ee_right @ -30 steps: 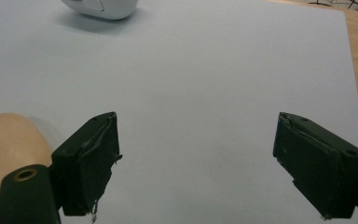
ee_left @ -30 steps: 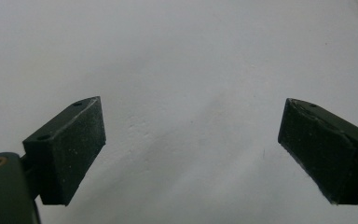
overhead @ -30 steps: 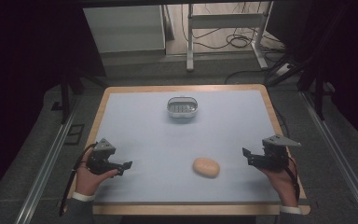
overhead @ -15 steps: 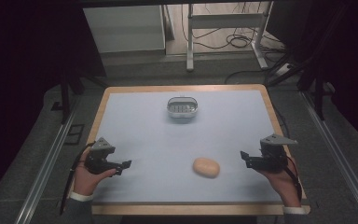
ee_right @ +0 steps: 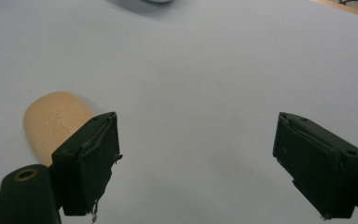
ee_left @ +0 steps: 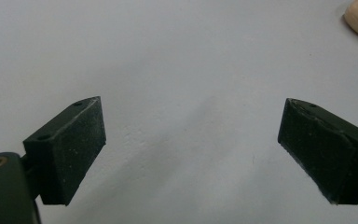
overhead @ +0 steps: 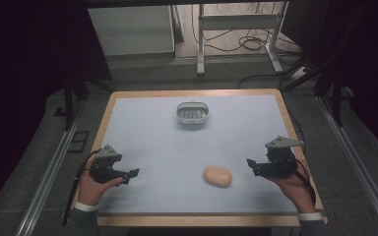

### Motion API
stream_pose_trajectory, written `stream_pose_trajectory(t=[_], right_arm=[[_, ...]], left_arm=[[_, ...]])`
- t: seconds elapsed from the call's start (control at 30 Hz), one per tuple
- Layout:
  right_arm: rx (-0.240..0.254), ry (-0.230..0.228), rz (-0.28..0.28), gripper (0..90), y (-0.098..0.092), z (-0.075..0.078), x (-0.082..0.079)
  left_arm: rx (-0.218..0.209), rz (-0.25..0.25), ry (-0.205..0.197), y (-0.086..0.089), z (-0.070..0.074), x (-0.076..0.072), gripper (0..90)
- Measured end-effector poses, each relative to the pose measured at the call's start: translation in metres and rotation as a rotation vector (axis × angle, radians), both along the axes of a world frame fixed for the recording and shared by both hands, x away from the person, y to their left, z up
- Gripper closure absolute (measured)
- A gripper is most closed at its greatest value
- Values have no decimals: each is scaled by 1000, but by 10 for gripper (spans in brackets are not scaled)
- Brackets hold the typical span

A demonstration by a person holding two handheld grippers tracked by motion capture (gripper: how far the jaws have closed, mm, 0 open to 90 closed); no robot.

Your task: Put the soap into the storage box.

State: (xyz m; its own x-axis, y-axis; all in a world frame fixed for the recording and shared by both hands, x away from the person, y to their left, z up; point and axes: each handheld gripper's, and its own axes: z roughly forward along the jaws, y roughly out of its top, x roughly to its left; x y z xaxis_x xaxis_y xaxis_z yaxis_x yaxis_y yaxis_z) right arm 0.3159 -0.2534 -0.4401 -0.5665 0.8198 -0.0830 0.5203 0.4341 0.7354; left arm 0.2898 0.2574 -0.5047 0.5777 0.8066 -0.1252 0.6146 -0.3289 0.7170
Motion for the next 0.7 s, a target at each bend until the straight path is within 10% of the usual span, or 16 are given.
stream_pose_trajectory(t=[0.7], right_arm=[[-56,50,133,189,31,0,10]], left_arm=[[14,-8,3,-4,-2,1,79]])
